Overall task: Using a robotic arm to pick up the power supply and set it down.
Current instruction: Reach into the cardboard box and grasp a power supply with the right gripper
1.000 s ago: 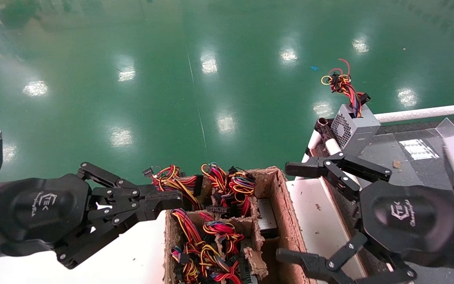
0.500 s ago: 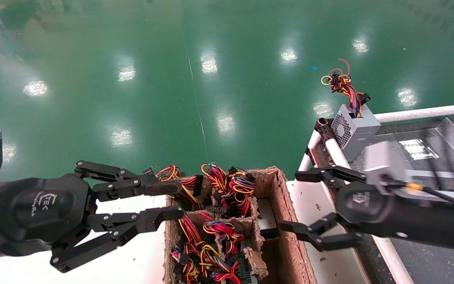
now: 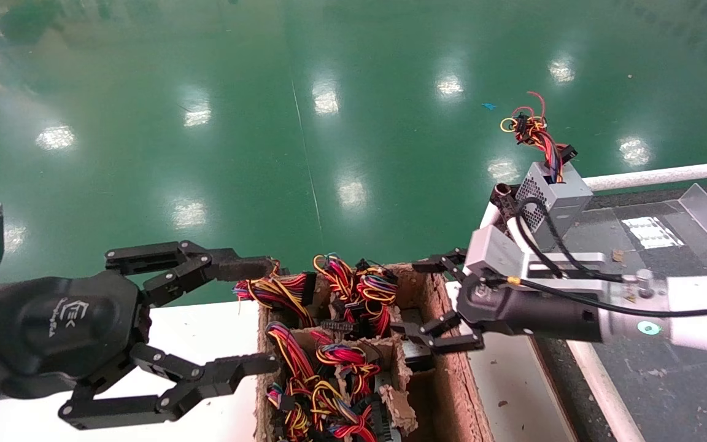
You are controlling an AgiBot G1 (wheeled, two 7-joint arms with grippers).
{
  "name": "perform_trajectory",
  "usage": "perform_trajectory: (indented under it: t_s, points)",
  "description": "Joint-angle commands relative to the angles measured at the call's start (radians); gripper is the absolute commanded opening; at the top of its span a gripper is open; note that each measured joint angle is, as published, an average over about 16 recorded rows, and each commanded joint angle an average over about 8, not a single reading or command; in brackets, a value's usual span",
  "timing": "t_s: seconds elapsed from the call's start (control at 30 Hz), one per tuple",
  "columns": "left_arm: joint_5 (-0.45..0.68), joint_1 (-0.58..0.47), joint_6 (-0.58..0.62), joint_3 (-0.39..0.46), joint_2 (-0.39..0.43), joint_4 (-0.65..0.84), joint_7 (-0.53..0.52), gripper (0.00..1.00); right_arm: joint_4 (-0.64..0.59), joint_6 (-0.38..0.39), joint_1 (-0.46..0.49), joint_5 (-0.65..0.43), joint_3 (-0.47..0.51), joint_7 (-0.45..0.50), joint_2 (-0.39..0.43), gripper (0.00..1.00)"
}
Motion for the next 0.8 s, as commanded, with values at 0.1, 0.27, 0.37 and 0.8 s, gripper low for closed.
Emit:
perform_trajectory:
  t_s: [0.1,0.27,0.37,0.8]
  points:
    - [0.000,0.000,0.000,0.000,0.000,0.000,0.000,1.00,-0.021,0.038,0.013,-0.031,-0.009,-0.047,-0.037,0.00]
    - [0.000,0.000,0.000,0.000,0.000,0.000,0.000,1.00,-0.040,0.071,0.018,-0.050,-0.014,-0.075,-0.067,0.00]
    - [0.000,0.000,0.000,0.000,0.000,0.000,0.000,1.00,-0.047,0.085,0.020,-0.059,-0.017,-0.088,-0.079,0.00]
    - [0.000,0.000,0.000,0.000,0.000,0.000,0.000,1.00,-0.033,0.114,-0.001,-0.045,-0.001,-0.118,-0.082,0.00]
